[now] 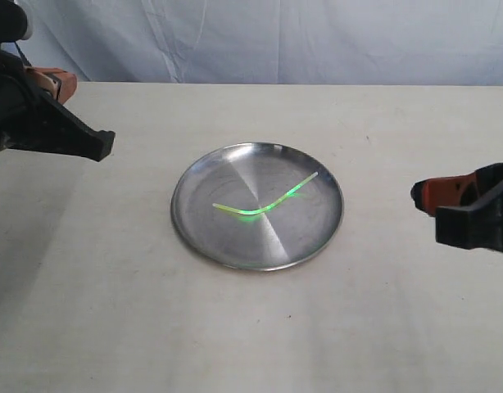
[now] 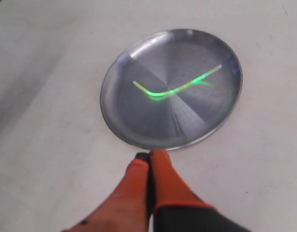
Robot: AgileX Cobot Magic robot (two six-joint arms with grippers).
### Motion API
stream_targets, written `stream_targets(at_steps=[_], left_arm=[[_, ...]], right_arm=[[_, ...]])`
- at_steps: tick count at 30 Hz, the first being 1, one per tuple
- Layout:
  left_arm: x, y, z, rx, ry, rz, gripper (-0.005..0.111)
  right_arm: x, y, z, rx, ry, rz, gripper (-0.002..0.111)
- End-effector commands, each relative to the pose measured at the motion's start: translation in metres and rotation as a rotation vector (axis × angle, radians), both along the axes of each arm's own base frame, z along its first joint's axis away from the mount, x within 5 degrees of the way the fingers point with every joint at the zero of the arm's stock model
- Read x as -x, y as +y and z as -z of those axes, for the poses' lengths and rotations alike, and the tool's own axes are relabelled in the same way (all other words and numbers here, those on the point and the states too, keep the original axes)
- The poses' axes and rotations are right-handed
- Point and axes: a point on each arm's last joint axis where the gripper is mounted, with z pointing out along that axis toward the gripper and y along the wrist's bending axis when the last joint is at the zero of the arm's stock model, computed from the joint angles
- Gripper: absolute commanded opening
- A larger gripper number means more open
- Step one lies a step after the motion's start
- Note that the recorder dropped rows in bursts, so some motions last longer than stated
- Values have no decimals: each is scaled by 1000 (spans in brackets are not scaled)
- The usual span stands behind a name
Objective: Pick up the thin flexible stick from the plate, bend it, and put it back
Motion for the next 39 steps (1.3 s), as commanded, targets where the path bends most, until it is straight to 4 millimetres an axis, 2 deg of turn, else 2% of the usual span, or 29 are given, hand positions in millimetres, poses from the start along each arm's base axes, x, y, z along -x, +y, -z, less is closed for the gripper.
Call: stream_targets(at_steps=[1,6,10,19,25,39], left_arm=[[1,2,-1,4,-2,-16,0],[1,2,-1,4,-2,-16,0],[1,2,-1,4,-2,-16,0],[1,2,-1,4,-2,-16,0],[1,2,-1,4,-2,-16,0],[1,2,-1,4,-2,-16,0]], right_arm=[[17,-15,-18,-36,-144,47,0],[34,-46,-18,-46,-374,279,0],[51,-64,8,19,-446,451,0],[69,-70,76,115,-423,503,0],[73,-70,111,129,-395,500,0],[73,-70,113,126,-412,502,0]])
